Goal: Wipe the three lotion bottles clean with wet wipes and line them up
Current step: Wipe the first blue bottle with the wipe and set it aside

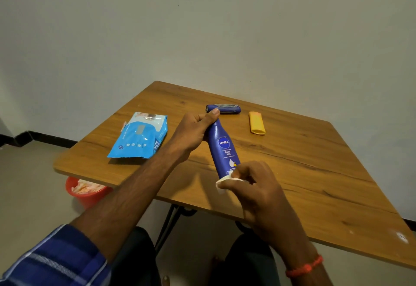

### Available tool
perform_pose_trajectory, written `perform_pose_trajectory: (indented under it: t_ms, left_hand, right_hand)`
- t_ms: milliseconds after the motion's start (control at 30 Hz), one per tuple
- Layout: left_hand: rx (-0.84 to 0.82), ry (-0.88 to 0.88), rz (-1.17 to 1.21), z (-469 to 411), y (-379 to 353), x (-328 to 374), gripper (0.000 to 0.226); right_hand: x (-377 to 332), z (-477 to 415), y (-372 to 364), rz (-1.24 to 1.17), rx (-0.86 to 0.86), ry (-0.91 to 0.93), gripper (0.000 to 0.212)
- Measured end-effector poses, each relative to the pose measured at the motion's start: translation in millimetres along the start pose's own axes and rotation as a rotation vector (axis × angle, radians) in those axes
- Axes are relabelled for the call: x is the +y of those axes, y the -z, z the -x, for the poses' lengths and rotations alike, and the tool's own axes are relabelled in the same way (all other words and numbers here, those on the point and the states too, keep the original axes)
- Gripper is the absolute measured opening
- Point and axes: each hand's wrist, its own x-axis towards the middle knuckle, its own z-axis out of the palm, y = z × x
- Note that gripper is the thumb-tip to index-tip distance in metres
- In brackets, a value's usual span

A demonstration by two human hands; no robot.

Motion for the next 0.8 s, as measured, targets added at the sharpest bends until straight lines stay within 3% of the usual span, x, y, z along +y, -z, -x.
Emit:
perform_pose_trajectory:
  t_ms: [167,300,433,600,700,800]
  left_hand:
    - [0.081,0.007,0.053,0,-11,-7,0.053]
    - [0.164,0.032,0.115,2,-20,-10,0.043]
    - [0.202,0.204,0.296,1,-21,-12,0.034]
    - [0.233,0.400,0.441,3,-23,-19,0.032]
    - [0.240,0.447,0.476,4,-22,-20,0.028]
    - [0.238,0.454,0.514,4,-19,-19,0.034]
  right_hand:
    - [10,2,7,-0.252,0.223,-0.235,0.024]
    - [4,-5,2,-0.385,0.380,-0.353,0.023]
    - [-13,-5,-2,-0.519,0.554,-0.430,0.027]
    - [-18,-9,-5,-0.216,0.577,-0.246,0.025]
    - [-23,-13,-5,-0.088,0.510,-0.134,0.019]
    - [-29,-15,-4,-0.053,0.413,-0.016,0.027]
